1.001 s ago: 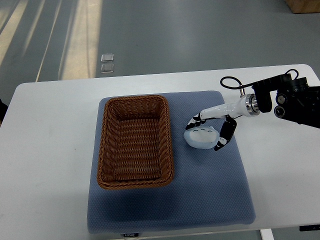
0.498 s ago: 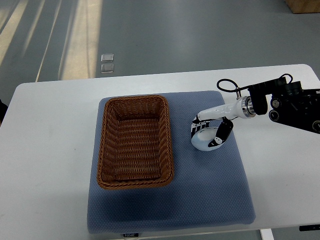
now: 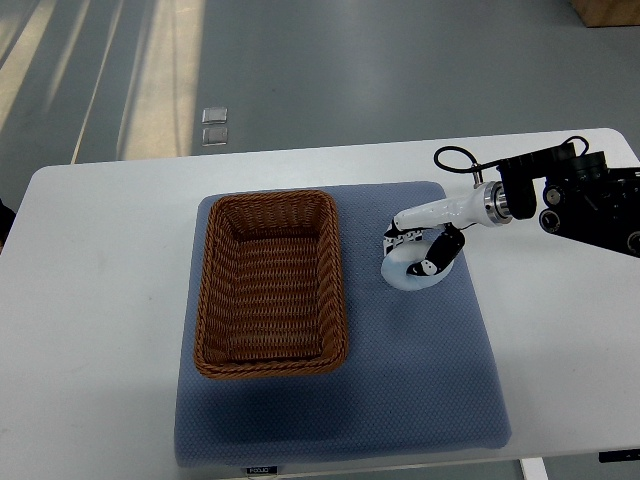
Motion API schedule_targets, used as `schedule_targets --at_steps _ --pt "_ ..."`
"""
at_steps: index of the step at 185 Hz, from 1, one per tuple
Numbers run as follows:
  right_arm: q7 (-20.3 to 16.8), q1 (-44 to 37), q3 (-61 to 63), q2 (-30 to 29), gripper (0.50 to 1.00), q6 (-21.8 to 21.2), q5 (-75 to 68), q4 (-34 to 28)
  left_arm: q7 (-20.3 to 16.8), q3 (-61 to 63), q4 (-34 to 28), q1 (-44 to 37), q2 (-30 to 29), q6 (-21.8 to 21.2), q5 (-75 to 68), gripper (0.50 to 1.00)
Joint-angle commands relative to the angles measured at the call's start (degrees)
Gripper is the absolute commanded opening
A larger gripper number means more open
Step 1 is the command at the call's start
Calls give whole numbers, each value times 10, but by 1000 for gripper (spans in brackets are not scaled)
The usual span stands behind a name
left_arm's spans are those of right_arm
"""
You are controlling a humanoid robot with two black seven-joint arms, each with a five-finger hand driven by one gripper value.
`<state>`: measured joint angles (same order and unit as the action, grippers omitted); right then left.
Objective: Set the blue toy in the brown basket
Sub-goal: 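Close the right hand's fingers around the white-blue plush toy, then lift the toy with the right hand and lower it into the basket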
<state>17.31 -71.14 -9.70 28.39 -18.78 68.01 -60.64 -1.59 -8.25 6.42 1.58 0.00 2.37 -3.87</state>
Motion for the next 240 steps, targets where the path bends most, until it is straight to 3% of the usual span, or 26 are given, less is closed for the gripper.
schedule_targets --at_steps 1,59,111,149,185,240 --pt "0 -14 6 4 500 -2 -2 4 0 0 0 0 0 0 -1 1000" --pt "1 -59 51 -12 500 -6 -9 16 0 0 0 0 0 0 0 1000" --pt "3 -59 134 -100 500 7 -18 17 0 0 0 0 0 0 0 1000" --pt "3 -25 169 -166 500 35 -19 21 0 0 0 0 0 0 0 1000" --pt "2 31 170 -227 500 63 -17 67 0 0 0 0 0 0 -1 1000" --pt "0 75 169 -258 502 88 -10 100 0 0 0 0 0 0 0 1000"
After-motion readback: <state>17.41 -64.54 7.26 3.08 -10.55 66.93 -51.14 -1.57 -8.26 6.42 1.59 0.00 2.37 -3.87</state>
